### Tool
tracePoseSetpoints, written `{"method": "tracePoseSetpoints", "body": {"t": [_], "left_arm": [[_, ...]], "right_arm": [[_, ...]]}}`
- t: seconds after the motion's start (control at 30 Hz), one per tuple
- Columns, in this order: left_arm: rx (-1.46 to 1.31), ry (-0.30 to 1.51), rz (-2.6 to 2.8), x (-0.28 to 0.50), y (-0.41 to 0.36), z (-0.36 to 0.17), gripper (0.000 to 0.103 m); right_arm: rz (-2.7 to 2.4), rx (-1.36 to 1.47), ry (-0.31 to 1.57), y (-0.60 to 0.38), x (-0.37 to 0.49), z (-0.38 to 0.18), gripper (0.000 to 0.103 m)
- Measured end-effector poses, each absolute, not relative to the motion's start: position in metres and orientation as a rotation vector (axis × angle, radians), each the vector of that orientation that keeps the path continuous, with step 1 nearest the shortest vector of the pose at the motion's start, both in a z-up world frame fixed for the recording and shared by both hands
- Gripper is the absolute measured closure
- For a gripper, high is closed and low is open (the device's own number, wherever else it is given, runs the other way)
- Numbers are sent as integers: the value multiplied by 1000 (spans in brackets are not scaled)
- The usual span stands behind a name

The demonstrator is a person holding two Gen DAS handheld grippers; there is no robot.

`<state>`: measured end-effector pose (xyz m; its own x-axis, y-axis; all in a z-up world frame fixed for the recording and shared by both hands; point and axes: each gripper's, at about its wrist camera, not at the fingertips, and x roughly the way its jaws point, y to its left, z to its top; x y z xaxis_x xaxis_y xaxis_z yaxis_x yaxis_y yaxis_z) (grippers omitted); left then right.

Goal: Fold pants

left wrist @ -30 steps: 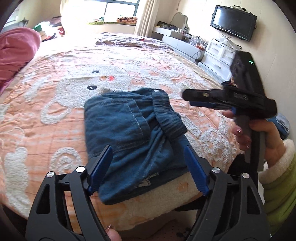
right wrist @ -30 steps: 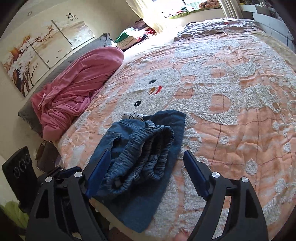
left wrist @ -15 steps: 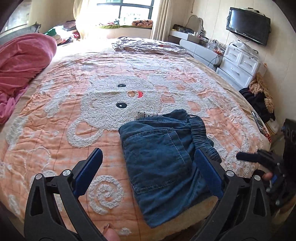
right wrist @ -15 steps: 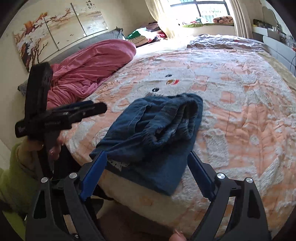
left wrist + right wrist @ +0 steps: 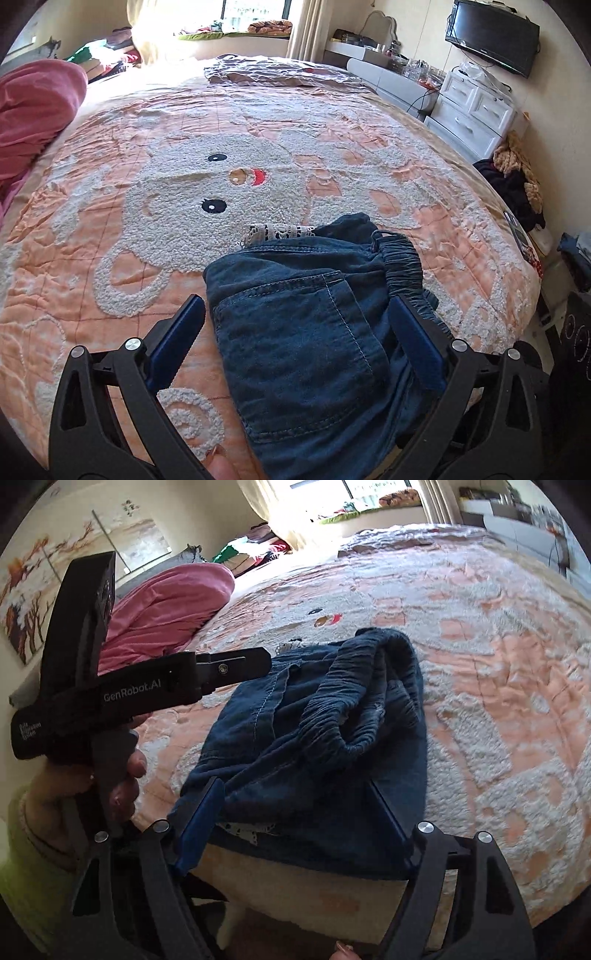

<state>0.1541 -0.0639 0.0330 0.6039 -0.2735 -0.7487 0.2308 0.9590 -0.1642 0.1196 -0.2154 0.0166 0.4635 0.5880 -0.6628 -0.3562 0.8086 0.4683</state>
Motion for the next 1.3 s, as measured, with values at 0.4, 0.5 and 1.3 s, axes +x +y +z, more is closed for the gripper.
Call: {"method": "tracePoseSetpoints", "body": {"t": [0.4,0.5,1.3], "left_arm": [[-12,896,-309,163,-75,12,21],[-7,894,-307,165,-76,7,21],[35,842,-265,147,-69,11,20]], "right_arm": [[552,247,868,-219,126,4,89],[541,184,848,-225,112,6,89],[609,232,845,-248,80,14,58]]}}
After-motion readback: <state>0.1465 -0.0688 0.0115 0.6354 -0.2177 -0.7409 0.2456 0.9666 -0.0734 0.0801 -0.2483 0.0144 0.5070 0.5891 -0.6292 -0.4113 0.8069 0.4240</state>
